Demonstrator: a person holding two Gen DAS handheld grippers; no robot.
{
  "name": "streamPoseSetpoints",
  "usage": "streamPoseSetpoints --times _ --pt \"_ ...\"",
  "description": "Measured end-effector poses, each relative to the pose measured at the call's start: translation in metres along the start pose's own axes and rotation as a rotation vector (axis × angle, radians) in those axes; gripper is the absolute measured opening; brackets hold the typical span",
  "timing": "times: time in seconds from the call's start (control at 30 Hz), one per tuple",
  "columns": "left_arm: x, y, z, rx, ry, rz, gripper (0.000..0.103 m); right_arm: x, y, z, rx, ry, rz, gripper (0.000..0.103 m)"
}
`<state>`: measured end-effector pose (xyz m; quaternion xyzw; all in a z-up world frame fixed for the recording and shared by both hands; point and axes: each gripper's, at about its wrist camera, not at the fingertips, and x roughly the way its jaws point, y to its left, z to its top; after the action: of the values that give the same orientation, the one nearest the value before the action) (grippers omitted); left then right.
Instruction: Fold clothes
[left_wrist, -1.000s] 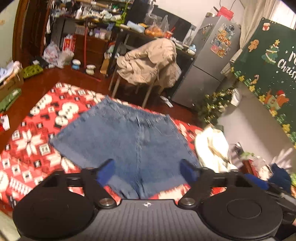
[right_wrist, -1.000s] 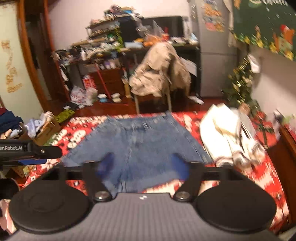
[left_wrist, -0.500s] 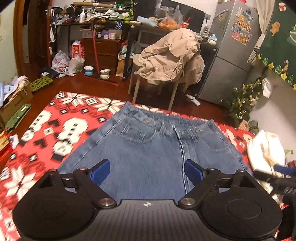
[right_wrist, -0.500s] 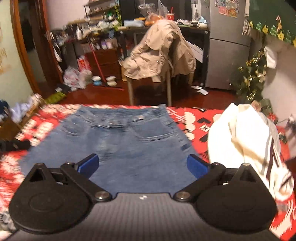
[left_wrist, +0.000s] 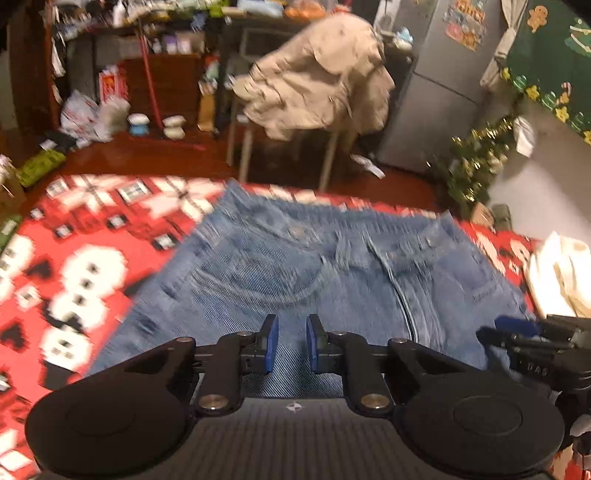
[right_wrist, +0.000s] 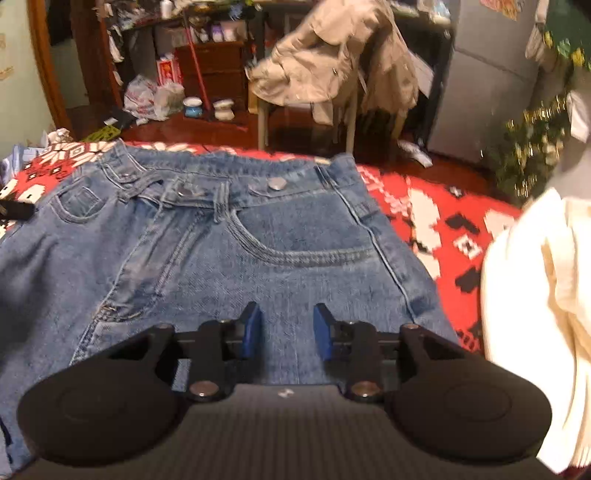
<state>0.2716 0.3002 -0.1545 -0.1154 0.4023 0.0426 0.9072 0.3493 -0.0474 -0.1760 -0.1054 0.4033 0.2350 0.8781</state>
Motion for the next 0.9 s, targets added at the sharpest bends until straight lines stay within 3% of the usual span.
streamPoseSetpoints --times 0.13,0.2,0.4,0.53,0.63,0.83,0.9 --pt "0.018 -0.003 -0.015 0.034 0.032 0.005 0.015 -0.008 -0.009 -0.016 0.023 -0.018 0.059 0.036" --pt "0.016 -0.004 -0.019 0.054 0.009 0.006 0.017 -0.020 -0.015 -0.032 0.007 -0.019 0.071 0.036" --pt "0.014 0.001 -0.020 0.061 0.014 -0.003 0.017 -0.062 -0.017 -0.079 -0.081 0.013 0.076 0.038" --pt "0.000 0.008 -0.032 0.057 0.030 -0.012 0.017 -0.080 -0.009 -0.093 -0.101 0.012 0.071 0.037" --pt "-0.014 0.017 -0.050 0.046 0.042 -0.015 0.017 -0.081 0.001 -0.077 -0.098 -0.026 0.077 0.027" --pt "-0.045 0.028 -0.087 0.025 0.048 -0.032 0.018 -0.054 0.018 -0.036 -0.048 -0.099 0.064 0.028" --pt "-0.053 0.031 -0.096 0.010 0.052 -0.044 0.018 -0.042 0.017 -0.034 -0.018 -0.074 0.054 0.028"
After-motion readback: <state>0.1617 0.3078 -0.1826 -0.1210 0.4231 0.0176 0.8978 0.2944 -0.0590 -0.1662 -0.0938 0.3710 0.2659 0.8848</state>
